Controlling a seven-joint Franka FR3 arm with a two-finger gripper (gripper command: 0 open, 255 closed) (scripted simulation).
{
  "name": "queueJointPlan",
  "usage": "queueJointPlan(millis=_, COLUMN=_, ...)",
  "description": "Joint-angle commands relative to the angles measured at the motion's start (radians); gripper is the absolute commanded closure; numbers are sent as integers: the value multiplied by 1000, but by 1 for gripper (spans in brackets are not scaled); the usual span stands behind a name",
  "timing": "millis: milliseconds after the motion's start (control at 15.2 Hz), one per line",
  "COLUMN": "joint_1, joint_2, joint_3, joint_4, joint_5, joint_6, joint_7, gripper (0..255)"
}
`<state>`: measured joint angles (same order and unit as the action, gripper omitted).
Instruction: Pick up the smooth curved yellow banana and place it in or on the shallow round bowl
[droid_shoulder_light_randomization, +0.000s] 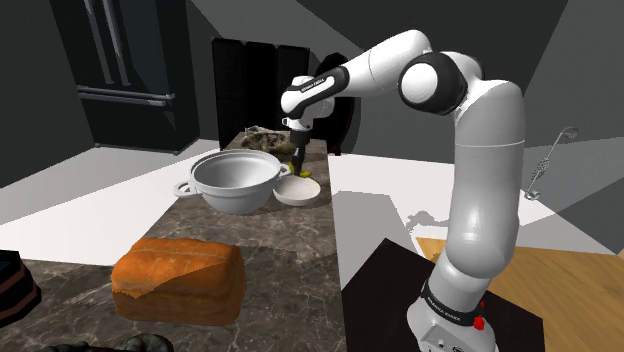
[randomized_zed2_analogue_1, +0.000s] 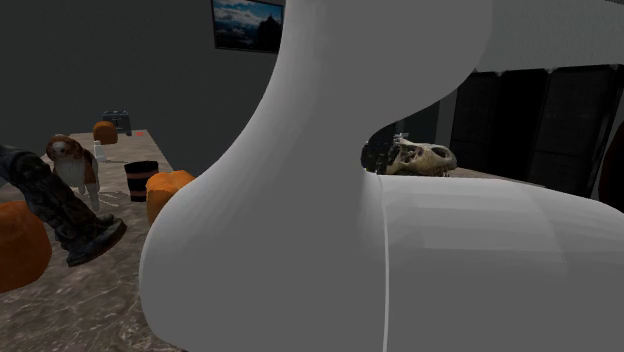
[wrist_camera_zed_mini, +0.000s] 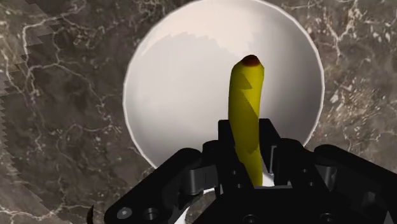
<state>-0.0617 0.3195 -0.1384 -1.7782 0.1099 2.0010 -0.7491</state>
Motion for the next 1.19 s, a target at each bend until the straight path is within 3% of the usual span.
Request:
queueJointPlan(millis=0, joint_1=0, joint_2=10, joint_3=1, joint_4=-10, joint_5=2, joint_6=21, joint_7=-3, gripper=255)
queueJointPlan(millis=528, joint_1=-2, joint_2=60, joint_3=5, joint_4=-51, joint_5=14, joint_6=110, joint_7=-14, gripper=255)
queueJointPlan(millis=1056, joint_1=-2, joint_2=61, joint_3=5, joint_4=-52, joint_5=14, joint_6=112, joint_7=-14, gripper=255)
queueJointPlan(millis=1122, joint_1=-2, joint_2=61, joint_3=5, joint_4=-52, joint_5=14, joint_6=113, joint_7=-14, gripper=0)
